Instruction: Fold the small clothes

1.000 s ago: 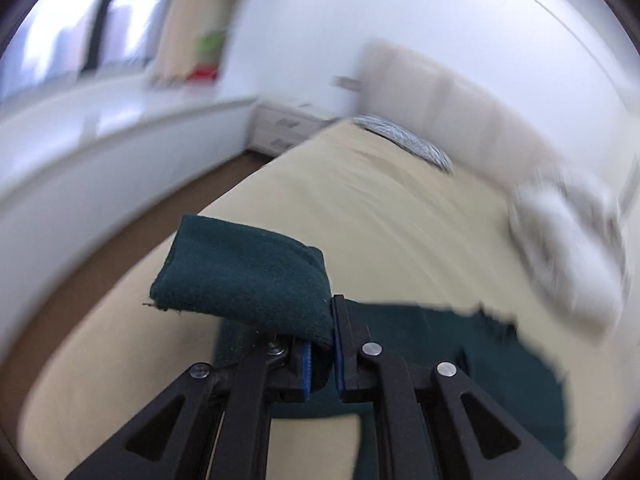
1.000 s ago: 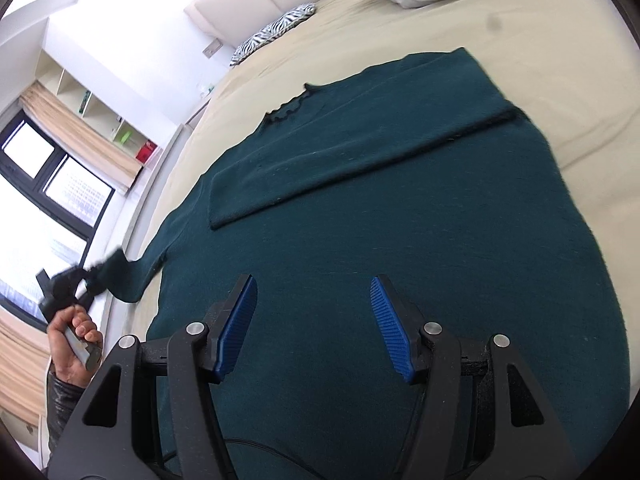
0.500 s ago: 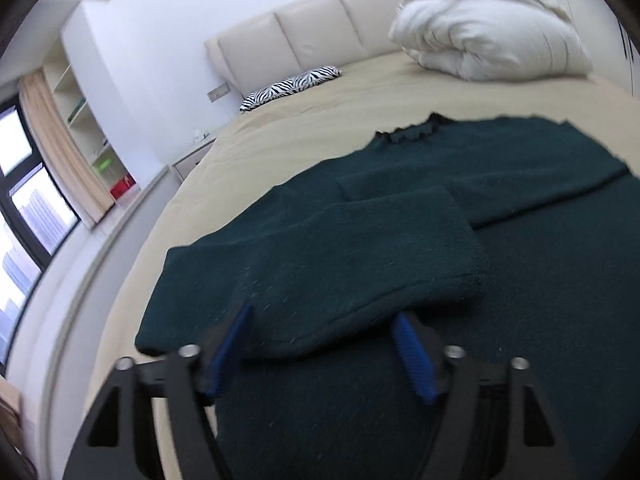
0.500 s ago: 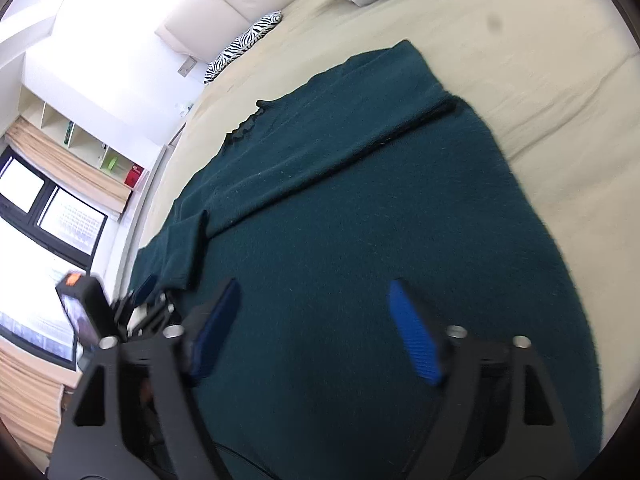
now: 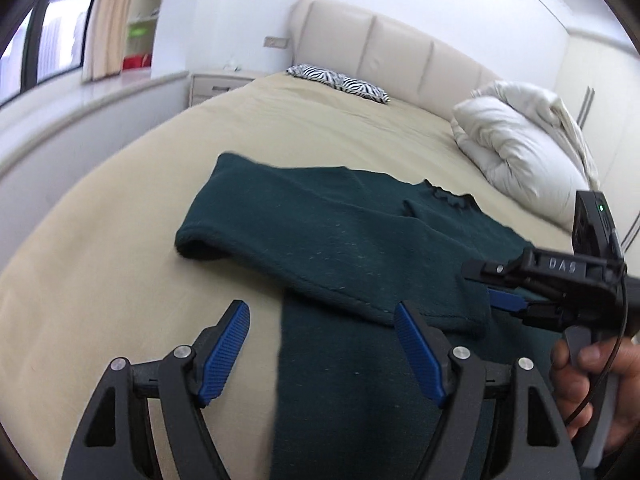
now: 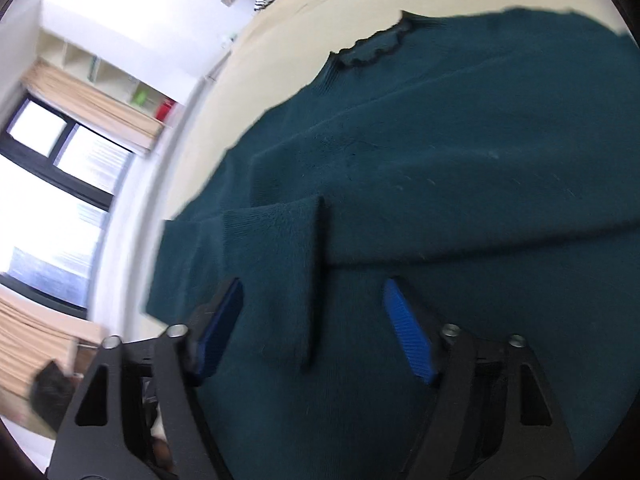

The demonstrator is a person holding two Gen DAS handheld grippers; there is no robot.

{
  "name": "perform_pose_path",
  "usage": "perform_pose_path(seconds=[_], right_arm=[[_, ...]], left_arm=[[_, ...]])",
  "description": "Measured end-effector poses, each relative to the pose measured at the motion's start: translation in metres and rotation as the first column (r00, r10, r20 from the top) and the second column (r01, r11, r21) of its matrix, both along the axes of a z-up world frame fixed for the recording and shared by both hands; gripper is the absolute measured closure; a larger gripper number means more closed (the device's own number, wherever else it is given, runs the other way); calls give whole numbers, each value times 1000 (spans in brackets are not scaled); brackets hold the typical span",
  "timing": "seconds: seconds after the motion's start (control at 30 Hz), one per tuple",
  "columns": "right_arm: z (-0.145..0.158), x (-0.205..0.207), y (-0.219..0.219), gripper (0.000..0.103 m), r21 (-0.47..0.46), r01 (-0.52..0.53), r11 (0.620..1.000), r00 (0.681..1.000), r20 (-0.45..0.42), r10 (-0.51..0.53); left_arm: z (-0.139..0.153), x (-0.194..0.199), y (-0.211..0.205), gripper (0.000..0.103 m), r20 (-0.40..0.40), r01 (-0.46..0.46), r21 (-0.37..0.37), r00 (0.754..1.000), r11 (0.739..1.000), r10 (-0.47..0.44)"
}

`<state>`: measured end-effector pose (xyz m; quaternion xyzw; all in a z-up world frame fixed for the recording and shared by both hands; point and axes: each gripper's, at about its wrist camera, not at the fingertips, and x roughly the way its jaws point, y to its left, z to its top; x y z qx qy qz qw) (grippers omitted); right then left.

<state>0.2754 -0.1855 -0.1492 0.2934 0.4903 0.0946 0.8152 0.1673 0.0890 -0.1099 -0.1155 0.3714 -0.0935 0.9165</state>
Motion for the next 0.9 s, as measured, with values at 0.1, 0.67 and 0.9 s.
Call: perform_pose_path(seconds=[0.1, 0.67, 0.9], right_arm=[[6, 4, 17, 65, -82, -32, 996, 999, 5, 33], [94, 4, -10, 97, -273, -87, 958, 969, 202, 146], [39, 27, -96, 97, -274, 27, 961, 995, 98, 0]], left_arm=[[-6, 3, 12, 28, -36, -29, -62, 999, 998, 26], [7, 8, 49, 28, -36, -116, -191, 993, 975, 111], [20, 62, 57, 29, -78, -157, -78, 985, 985, 151]])
